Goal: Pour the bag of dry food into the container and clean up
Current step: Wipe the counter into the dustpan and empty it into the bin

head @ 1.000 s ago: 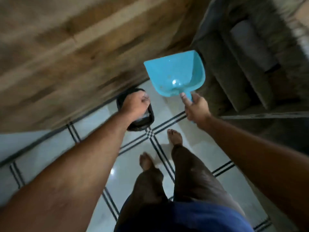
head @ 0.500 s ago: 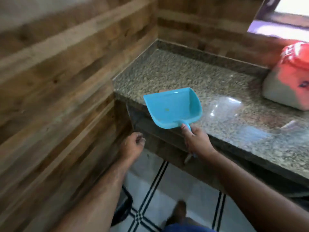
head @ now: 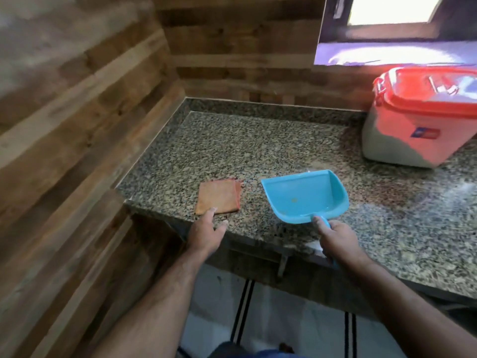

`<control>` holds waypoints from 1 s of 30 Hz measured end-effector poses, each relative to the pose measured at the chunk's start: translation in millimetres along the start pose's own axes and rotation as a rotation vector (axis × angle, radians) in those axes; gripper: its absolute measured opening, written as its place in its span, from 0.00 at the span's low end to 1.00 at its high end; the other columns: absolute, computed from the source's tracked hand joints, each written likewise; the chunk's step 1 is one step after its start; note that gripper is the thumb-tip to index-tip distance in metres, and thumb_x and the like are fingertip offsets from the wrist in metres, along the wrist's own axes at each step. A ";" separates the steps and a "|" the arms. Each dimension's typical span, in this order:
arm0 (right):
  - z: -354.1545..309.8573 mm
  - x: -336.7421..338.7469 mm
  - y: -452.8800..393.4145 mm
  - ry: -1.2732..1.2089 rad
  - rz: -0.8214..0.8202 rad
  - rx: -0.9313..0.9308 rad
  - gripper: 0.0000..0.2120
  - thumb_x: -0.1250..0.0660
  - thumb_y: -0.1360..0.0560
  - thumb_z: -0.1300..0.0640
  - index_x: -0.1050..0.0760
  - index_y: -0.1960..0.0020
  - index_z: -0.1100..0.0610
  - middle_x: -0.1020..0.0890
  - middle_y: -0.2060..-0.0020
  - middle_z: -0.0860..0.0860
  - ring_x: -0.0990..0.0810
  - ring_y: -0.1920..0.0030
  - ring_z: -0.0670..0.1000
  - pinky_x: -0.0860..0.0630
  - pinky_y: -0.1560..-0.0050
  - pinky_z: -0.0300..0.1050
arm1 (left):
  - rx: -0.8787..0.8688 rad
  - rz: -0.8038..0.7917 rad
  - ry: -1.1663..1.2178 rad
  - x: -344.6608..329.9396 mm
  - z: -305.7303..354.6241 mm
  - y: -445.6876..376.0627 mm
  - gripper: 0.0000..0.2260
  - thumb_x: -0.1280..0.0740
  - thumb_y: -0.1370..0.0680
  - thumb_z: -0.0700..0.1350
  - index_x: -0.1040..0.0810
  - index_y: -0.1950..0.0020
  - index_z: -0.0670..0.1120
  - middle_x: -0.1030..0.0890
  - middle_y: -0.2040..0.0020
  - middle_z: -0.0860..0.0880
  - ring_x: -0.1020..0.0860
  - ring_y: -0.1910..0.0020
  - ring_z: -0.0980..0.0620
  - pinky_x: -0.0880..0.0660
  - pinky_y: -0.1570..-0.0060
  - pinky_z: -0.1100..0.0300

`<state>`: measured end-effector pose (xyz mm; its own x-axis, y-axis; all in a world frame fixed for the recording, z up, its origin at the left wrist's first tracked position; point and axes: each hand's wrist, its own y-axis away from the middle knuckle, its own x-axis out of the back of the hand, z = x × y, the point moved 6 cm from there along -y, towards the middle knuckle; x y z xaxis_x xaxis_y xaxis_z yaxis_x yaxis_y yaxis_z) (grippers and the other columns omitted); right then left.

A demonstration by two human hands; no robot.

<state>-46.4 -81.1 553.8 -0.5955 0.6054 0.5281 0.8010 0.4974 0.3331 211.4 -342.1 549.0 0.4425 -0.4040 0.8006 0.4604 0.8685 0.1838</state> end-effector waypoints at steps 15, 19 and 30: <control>31.9 47.2 -91.1 -0.111 0.247 -0.313 0.26 0.35 0.18 0.37 0.25 0.64 0.56 0.22 0.74 0.48 0.24 0.70 0.56 0.28 0.65 0.50 | -0.079 0.081 -0.081 -71.6 57.9 -198.0 0.12 0.39 0.14 0.48 0.18 0.36 0.54 0.16 0.55 0.48 0.19 0.64 0.44 0.19 0.67 0.49; 22.3 62.2 -100.3 0.002 0.308 -0.335 0.26 0.37 0.15 0.41 0.27 0.65 0.57 0.22 0.68 0.53 0.23 0.64 0.58 0.29 0.61 0.53 | -0.145 0.094 0.076 -81.1 153.7 -260.1 0.12 0.40 0.12 0.47 0.17 0.40 0.46 0.17 0.47 0.45 0.30 0.70 0.52 0.34 0.76 0.59; 43.8 88.2 -79.1 0.077 0.449 -0.432 0.27 0.39 0.15 0.41 0.30 0.67 0.58 0.23 0.72 0.54 0.26 0.69 0.56 0.35 0.66 0.50 | -0.509 -0.543 -0.148 -244.7 313.4 -323.5 0.28 0.45 0.16 0.56 0.28 0.19 0.47 0.39 0.14 0.43 0.39 0.15 0.42 0.44 0.18 0.55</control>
<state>-164.9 -39.9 539.8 -0.2025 0.6427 0.7389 0.9339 -0.1003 0.3431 -287.0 -434.1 472.4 -0.0394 -0.6630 0.7475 0.8985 0.3037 0.3168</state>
